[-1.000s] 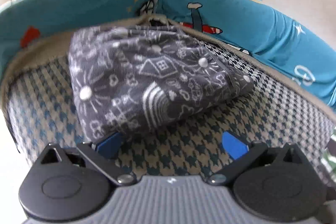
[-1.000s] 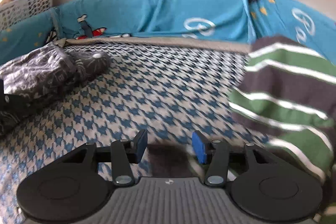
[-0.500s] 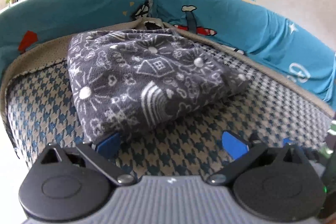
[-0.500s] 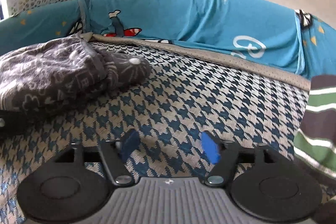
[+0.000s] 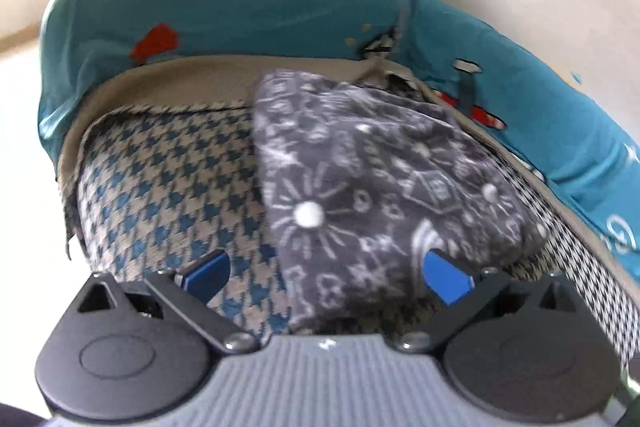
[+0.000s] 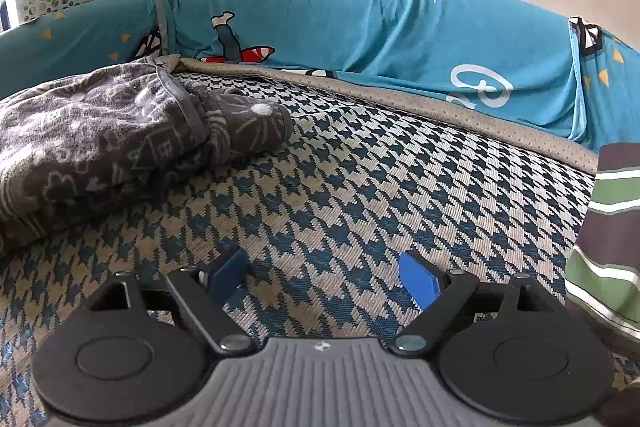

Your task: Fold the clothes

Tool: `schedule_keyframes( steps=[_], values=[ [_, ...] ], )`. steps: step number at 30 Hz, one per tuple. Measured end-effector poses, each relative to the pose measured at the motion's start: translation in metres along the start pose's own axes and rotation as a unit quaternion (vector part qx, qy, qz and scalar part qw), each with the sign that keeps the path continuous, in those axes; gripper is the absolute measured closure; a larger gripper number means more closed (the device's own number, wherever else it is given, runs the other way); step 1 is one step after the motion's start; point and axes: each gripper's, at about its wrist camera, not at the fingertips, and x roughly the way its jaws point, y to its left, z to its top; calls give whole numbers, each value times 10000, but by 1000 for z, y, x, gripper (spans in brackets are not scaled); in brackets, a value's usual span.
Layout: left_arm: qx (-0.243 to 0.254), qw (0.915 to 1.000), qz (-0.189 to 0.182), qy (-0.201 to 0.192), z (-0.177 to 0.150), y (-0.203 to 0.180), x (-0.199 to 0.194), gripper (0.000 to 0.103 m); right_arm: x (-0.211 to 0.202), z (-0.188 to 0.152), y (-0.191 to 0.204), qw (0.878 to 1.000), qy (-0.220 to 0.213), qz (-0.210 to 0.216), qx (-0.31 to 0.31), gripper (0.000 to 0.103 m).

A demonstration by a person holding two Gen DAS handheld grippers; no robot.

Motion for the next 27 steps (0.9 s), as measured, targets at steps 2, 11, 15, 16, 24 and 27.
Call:
schedule_keyframes(
  steps=[2,11,15,16,24,27],
  values=[
    [-89,9997,195,-154,3,7,-2,0,0,0,0,10000,0,4,6,19],
    [-728,9946,642,-356,17,43,-2,0,0,1,0,10000,3,10,14,19],
    [-569,9960,538,-429,16,34,-5,0,0,1,0,10000,17,22,30,19],
    [-497,9963,538,-446,16,31,-5,0,0,1,0,10000,20,24,32,19],
    [-69,9995,262,-139,-1,-6,-3,0,-1,2,-1,10000,41,34,46,19],
    [80,9998,111,-120,-10,-24,-10,0,-1,3,-1,10000,44,35,49,19]
  ],
)
